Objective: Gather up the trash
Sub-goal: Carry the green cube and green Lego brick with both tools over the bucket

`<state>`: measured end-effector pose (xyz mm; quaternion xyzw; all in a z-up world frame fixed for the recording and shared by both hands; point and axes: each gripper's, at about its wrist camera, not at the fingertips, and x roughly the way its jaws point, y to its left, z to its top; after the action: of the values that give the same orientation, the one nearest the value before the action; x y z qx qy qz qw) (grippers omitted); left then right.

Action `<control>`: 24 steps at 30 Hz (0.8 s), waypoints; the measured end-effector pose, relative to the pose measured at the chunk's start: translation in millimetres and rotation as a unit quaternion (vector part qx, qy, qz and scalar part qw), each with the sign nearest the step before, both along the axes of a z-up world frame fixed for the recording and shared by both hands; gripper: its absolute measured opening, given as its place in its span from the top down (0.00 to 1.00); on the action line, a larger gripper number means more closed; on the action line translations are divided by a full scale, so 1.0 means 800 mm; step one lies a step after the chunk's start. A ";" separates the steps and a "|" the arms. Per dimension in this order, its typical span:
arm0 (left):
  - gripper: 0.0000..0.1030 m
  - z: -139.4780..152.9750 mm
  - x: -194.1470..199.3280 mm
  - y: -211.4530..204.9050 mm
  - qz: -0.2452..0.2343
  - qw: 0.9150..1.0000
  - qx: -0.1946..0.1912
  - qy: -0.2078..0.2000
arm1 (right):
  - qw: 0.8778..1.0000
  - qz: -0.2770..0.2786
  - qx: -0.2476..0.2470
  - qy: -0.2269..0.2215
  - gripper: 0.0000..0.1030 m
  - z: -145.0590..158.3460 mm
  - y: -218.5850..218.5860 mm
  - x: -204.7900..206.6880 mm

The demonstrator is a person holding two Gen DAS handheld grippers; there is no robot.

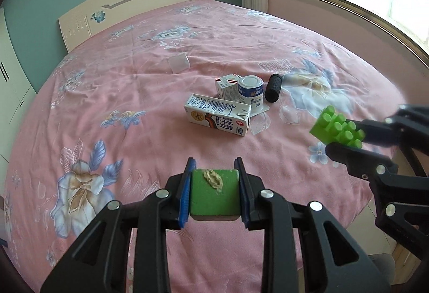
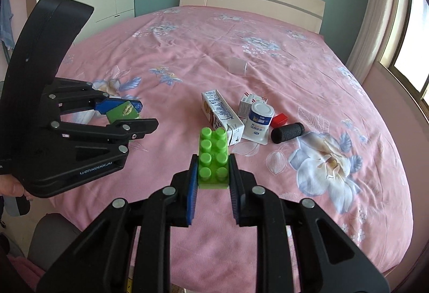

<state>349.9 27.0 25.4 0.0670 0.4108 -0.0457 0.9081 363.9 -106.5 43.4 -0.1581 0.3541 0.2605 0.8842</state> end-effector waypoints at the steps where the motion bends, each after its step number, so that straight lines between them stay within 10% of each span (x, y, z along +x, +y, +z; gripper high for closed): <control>1: 0.69 0.010 -0.011 -0.001 -0.002 1.000 0.003 -0.007 | 1.000 0.001 0.001 -0.004 0.78 0.007 -0.001 -0.008; 14: 0.69 0.109 -0.158 -0.017 -0.032 0.995 0.039 -0.083 | 0.997 0.005 0.007 -0.070 0.78 0.106 -0.016 -0.153; 24: 0.69 0.105 -0.228 -0.029 -0.072 0.993 0.051 -0.082 | 0.997 0.016 -0.002 -0.076 0.78 0.110 -0.032 -0.242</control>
<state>167.7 3.5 109.5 0.1461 0.3305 -0.0848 0.9286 170.6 -132.1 131.4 -0.1845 0.2835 0.2611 0.9041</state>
